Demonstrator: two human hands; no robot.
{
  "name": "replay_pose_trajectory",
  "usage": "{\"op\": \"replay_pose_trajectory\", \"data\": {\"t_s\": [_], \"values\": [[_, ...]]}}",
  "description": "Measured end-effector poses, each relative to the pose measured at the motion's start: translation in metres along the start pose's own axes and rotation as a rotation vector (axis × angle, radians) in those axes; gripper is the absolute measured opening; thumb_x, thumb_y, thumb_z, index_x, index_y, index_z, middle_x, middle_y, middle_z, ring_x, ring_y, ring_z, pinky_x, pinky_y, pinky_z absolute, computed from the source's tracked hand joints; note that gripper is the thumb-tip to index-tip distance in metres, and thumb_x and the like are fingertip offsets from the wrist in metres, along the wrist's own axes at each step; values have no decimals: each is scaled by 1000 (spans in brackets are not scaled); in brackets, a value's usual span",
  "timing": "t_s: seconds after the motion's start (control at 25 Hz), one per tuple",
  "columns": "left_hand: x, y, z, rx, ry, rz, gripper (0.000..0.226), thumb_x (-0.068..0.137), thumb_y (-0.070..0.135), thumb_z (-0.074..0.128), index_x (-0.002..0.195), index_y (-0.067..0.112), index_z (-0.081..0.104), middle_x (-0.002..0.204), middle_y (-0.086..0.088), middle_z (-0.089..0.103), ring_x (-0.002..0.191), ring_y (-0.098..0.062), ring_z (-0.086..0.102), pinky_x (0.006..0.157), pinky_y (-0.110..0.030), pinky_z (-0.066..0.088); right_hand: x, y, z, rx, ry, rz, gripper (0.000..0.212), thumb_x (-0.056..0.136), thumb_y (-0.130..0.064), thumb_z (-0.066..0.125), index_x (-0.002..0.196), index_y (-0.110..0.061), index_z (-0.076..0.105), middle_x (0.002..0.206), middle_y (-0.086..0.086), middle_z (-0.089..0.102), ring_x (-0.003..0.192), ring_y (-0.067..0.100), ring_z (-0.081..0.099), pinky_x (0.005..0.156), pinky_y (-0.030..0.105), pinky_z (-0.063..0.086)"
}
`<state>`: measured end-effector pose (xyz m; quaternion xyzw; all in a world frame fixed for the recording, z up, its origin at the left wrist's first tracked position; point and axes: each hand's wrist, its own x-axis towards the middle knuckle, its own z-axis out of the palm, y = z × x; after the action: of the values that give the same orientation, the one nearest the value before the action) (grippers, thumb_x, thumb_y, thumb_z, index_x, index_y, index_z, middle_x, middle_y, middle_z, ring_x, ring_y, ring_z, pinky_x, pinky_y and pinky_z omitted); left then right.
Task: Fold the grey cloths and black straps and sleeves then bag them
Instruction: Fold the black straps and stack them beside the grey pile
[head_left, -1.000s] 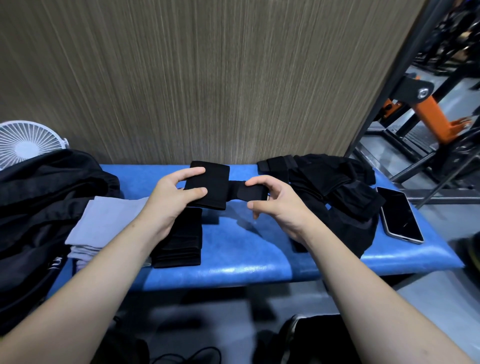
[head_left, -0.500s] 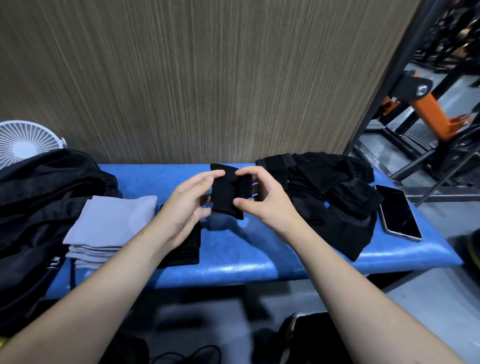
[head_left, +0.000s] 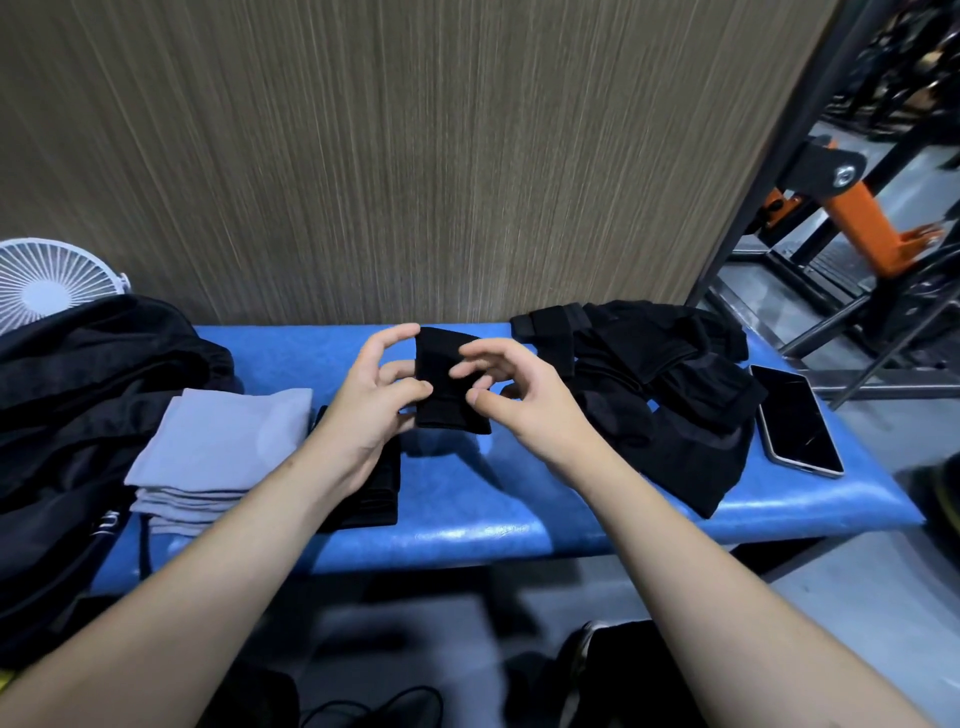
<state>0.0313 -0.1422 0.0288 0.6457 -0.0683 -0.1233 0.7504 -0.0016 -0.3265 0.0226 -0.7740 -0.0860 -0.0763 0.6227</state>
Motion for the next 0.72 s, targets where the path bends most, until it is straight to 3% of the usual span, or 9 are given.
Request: {"op": "replay_pose_trajectory", "data": {"t_s": [0.16, 0.24, 0.36, 0.52, 0.64, 0.72], "values": [[0, 5, -6, 16, 18, 24, 48, 91, -12, 46, 122, 22, 60, 101, -6, 71, 82, -16, 66, 75, -27, 52, 1, 0, -3, -29, 107, 78, 31, 91, -6, 66, 116, -23, 65, 121, 0, 61, 93, 12, 59, 68, 16, 51], [-1, 7, -11, 14, 21, 32, 45, 91, -13, 45, 117, 19, 65, 98, -1, 73, 83, -14, 67, 75, -25, 54, 3, 3, -3, 7, 117, 152, 27, 92, -10, 68, 114, -26, 66, 121, 3, 62, 85, 10, 61, 68, 21, 54], [-4, 10, -24, 56, 38, 14, 43, 92, -12, 47, 113, 16, 69, 100, 4, 74, 93, -14, 67, 86, -30, 49, 7, 4, 4, 182, 69, 187, 28, 90, -4, 68, 114, -18, 67, 101, 10, 67, 76, 20, 66, 70, 35, 57], [-13, 12, -47, 158, 72, -3, 38, 92, -7, 54, 108, 21, 74, 106, -1, 73, 100, -17, 61, 95, -35, 44, 11, 4, 25, 314, 16, 241, 27, 88, 4, 69, 113, -6, 68, 98, 14, 60, 69, 26, 60, 69, 35, 55], [-23, 15, -67, 378, 69, 60, 35, 92, -1, 61, 109, 26, 73, 111, -1, 71, 93, -11, 64, 88, -25, 48, 13, 4, 43, 295, -52, 273, 24, 86, 7, 69, 107, -4, 71, 98, 11, 57, 69, 27, 59, 68, 32, 55], [-29, 15, -82, 603, 50, 123, 32, 91, 7, 65, 109, 33, 71, 98, 3, 70, 76, -10, 59, 79, -25, 48, 14, 2, 55, 270, -68, 300, 23, 86, 9, 67, 107, 0, 70, 94, 9, 58, 64, 28, 57, 65, 31, 55]]}}
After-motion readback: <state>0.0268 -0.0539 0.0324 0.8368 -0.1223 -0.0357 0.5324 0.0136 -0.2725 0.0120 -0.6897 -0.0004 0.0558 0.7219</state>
